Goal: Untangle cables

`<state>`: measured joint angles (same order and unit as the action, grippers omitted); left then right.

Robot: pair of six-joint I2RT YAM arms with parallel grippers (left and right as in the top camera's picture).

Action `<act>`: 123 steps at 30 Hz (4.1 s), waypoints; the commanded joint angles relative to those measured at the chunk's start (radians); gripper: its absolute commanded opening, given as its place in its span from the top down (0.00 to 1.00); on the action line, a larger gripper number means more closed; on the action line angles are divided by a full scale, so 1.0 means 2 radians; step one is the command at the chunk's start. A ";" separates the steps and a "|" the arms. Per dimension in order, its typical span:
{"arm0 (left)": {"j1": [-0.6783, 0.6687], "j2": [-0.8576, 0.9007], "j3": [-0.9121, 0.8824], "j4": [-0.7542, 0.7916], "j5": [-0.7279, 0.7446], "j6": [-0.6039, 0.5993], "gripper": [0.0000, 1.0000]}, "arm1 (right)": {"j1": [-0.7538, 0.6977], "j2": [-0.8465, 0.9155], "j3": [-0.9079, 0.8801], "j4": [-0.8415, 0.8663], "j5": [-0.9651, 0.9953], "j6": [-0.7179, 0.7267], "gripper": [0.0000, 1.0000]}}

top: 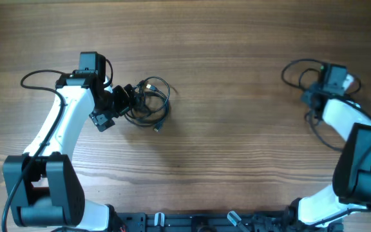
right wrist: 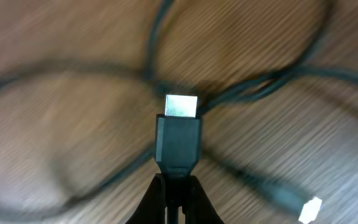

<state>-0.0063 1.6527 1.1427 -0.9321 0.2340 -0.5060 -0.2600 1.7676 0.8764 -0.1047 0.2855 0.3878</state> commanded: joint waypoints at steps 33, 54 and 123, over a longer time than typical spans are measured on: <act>-0.028 0.032 -0.040 0.022 0.023 -0.081 0.37 | 0.225 0.074 0.307 -0.381 -0.422 -0.140 0.00; 0.058 0.011 -0.022 0.192 0.509 -0.133 0.96 | 0.233 0.082 0.303 -0.395 -0.738 -0.316 0.00; 0.348 -0.054 -0.022 0.046 0.213 -0.148 0.96 | 0.005 0.086 0.301 -0.298 -0.576 -0.202 0.96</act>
<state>0.7712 1.5627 1.0832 -0.8360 0.7071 -0.9012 -0.3424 1.9293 1.4769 -0.6724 -0.7139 0.0700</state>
